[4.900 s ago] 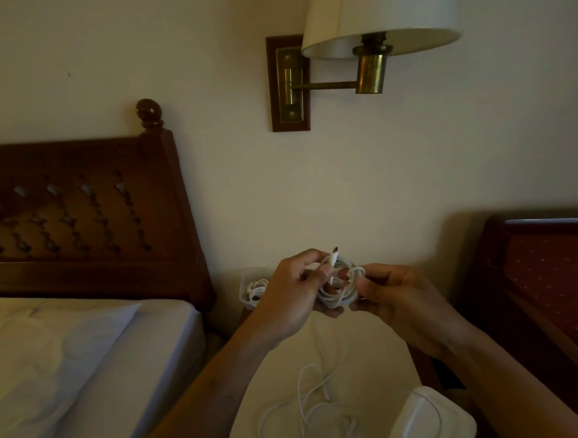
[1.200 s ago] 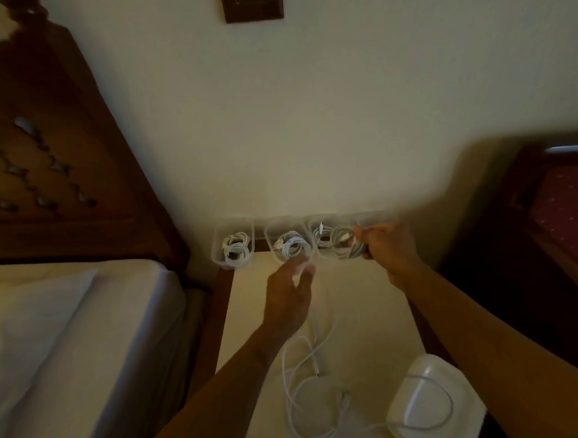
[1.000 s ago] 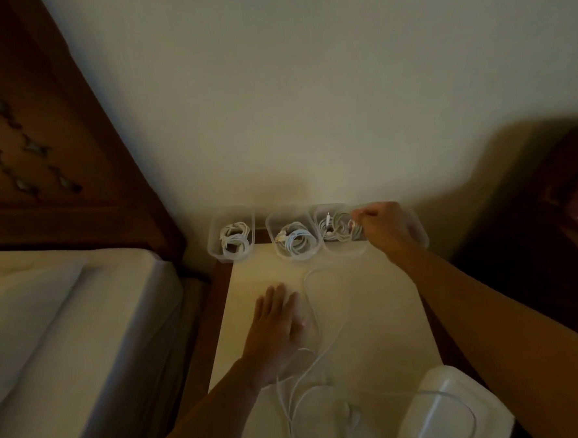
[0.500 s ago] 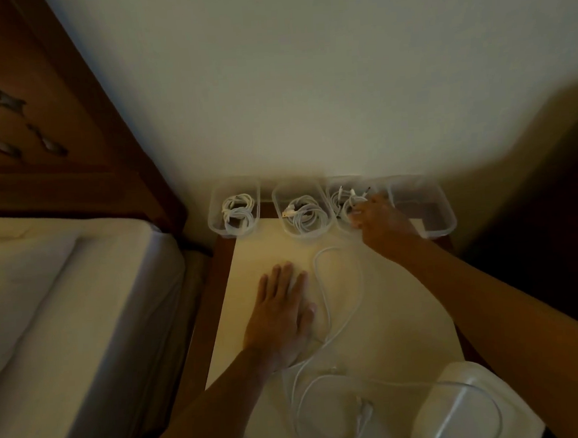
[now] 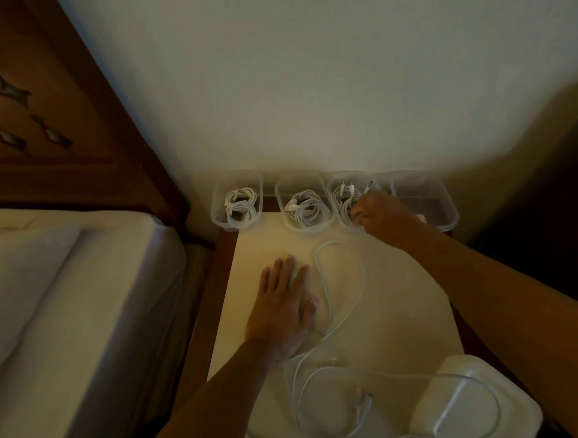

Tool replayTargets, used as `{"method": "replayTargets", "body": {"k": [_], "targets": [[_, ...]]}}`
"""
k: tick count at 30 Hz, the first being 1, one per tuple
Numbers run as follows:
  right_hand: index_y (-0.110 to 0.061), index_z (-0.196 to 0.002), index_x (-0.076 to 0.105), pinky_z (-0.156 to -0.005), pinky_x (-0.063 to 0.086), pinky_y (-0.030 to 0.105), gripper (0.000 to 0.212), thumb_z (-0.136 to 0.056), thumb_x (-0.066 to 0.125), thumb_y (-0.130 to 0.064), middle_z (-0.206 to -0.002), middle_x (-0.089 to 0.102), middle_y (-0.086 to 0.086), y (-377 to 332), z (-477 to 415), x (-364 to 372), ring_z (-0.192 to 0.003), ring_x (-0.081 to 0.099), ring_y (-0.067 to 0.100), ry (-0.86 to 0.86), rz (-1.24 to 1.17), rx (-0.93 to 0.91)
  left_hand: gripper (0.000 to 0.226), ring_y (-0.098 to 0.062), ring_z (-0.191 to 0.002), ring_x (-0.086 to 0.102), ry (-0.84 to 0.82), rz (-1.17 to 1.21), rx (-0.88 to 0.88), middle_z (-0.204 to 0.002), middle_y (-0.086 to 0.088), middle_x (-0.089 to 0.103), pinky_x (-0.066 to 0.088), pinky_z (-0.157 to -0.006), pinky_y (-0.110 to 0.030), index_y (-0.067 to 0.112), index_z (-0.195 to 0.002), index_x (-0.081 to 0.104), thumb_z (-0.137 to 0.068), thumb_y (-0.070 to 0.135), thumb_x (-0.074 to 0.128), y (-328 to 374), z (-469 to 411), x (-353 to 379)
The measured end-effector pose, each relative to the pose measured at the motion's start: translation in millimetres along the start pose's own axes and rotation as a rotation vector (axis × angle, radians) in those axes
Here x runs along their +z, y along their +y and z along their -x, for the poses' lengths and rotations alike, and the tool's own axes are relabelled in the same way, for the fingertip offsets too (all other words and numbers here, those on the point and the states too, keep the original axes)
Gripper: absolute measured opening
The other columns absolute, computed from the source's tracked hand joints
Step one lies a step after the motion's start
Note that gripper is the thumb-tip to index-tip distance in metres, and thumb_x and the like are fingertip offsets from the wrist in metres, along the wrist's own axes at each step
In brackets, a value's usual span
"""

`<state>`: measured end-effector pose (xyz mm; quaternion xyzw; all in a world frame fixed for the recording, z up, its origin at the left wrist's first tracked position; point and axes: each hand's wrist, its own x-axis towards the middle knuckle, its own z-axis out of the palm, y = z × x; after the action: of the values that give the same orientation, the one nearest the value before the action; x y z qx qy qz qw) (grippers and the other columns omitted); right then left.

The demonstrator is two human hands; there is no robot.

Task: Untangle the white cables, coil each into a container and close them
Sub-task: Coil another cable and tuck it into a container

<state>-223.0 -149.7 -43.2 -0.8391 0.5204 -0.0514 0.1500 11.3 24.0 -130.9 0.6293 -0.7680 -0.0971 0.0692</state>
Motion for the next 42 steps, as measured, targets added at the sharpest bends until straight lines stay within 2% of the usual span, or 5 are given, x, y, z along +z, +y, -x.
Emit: {"method": "replayTargets", "body": {"k": [11, 18, 31, 38, 42], "targets": [[-0.013, -0.102, 0.063, -0.074, 0.052, 0.035, 0.035, -0.1, 0.051, -0.046, -0.096, 0.064, 0.009, -56, 89, 58, -0.086, 0.064, 0.028, 0.152, -0.14, 0.46, 0.069, -0.026, -0.159, -0.008, -0.025, -0.013, 0.0, -0.173, -0.01, 0.001, -0.002, -0.129, -0.047, 0.025, -0.164, 0.016, -0.103, 0.058, 0.019, 1, -1, -3], [-0.008, -0.093, 0.068, -0.072, 0.052, 0.033, 0.018, -0.097, 0.059, -0.023, -0.098, 0.071, 0.013, -68, 92, 62, -0.084, 0.066, 0.027, 0.229, -0.471, 0.625, 0.061, -0.029, -0.159, -0.002, -0.068, 0.045, 0.003, -0.173, -0.012, 0.005, -0.001, -0.129, -0.046, 0.021, -0.163, 0.021, -0.108, 0.047, 0.024, 0, -2, -14], [-0.007, -0.084, 0.074, -0.046, 0.052, 0.028, 0.02, -0.098, 0.068, -0.021, -0.067, 0.067, 0.02, -144, 141, -93, -0.048, 0.058, 0.022, 0.523, -1.098, 0.233, 0.023, -0.01, -0.1, 0.059, 0.258, 0.486, 0.194, -0.104, 0.007, 0.07, 0.049, -0.09, -0.038, 0.025, -0.105, 0.069, -0.098, 0.042, 0.055, 57, 45, -118], [-0.02, -0.15, 0.047, -0.078, 0.061, 0.038, 0.047, -0.105, 0.053, -0.032, -0.114, 0.072, 0.008, -159, 175, -130, -0.081, 0.071, 0.018, 0.575, -0.738, 0.275, 0.026, -0.012, -0.044, 0.035, 0.241, 1.038, 0.075, -0.049, 0.009, 0.04, 0.031, -0.049, -0.027, 0.021, -0.083, 0.074, -0.103, 0.028, 0.058, 75, 54, -206], [-0.031, -0.139, 0.055, -0.071, 0.038, 0.01, 0.035, -0.104, 0.054, -0.031, -0.12, 0.06, 0.001, -174, 193, -117, -0.087, 0.055, 0.003, 0.566, -0.412, 0.127, 0.027, -0.013, -0.044, 0.03, 0.214, 0.956, 0.154, -0.051, 0.005, 0.038, 0.026, -0.047, -0.027, 0.009, -0.092, 0.077, -0.105, 0.022, 0.058, 90, 57, -261]]}}
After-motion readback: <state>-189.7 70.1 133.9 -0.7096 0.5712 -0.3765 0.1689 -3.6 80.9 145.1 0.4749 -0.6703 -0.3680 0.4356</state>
